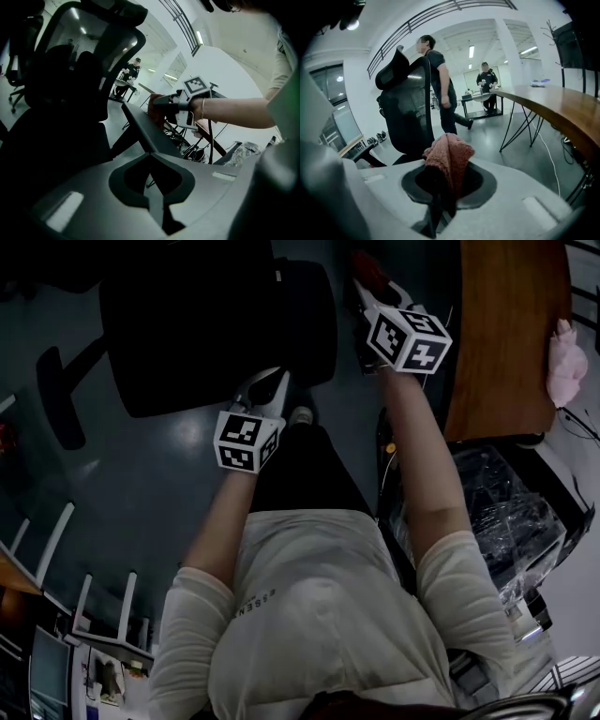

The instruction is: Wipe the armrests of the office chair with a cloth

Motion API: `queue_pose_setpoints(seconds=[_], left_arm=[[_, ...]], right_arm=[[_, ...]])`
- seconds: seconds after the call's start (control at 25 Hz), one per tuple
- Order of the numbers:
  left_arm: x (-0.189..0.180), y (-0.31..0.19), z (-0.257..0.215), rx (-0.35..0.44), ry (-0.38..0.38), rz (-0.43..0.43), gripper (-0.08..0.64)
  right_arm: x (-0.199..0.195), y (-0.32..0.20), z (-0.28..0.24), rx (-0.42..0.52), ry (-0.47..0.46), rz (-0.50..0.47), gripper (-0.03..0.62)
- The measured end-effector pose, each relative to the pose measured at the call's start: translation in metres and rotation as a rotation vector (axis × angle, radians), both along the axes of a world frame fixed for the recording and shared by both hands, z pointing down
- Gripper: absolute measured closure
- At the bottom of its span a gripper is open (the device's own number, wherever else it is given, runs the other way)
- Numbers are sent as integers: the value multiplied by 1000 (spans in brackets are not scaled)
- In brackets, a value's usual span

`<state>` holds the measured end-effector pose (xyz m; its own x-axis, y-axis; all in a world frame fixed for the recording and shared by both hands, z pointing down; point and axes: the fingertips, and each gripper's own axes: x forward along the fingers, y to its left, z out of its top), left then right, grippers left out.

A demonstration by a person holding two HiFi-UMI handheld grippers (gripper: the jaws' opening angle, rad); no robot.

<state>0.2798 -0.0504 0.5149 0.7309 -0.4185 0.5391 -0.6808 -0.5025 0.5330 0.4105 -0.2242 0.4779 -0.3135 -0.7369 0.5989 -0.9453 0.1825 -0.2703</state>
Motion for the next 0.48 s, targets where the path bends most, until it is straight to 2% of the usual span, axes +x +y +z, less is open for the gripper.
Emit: queue_pose_setpoints(seconds=[0.08, 0.2, 0.4, 0.48], left_arm=[[2, -18, 4, -1, 6, 23, 545], [8, -38, 10, -15, 27, 56, 545], [9, -52, 9, 16, 44, 112, 545], [8, -50, 9, 7, 56, 127, 545]], right_arm=[[-10, -30, 0, 12, 17, -23, 543], [-28, -57, 15, -20, 46, -71, 543], [-77, -74, 32, -107, -1, -178, 543], [-92, -74, 33, -127, 15, -221, 543]])
